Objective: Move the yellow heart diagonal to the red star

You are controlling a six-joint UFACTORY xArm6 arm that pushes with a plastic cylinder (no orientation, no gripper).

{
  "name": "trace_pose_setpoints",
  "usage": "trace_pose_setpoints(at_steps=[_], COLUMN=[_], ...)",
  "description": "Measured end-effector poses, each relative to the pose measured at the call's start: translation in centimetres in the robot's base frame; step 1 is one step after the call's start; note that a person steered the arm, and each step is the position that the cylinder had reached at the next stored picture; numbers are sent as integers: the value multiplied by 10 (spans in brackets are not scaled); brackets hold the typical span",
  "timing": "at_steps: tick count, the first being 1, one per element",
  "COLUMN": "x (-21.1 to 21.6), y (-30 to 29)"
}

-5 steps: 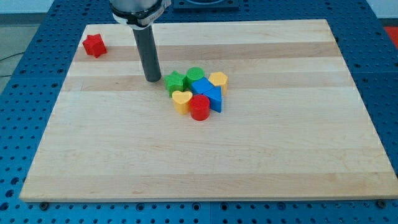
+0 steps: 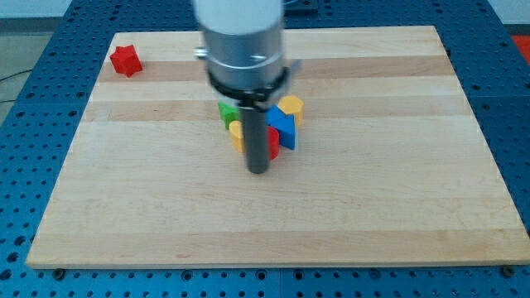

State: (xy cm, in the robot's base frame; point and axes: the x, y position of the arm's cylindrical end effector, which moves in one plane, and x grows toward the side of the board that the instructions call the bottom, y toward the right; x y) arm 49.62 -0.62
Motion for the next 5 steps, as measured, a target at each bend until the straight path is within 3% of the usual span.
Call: trace_pose_setpoints(at_steps=[3, 5], x=[-29, -39], y=[22, -41])
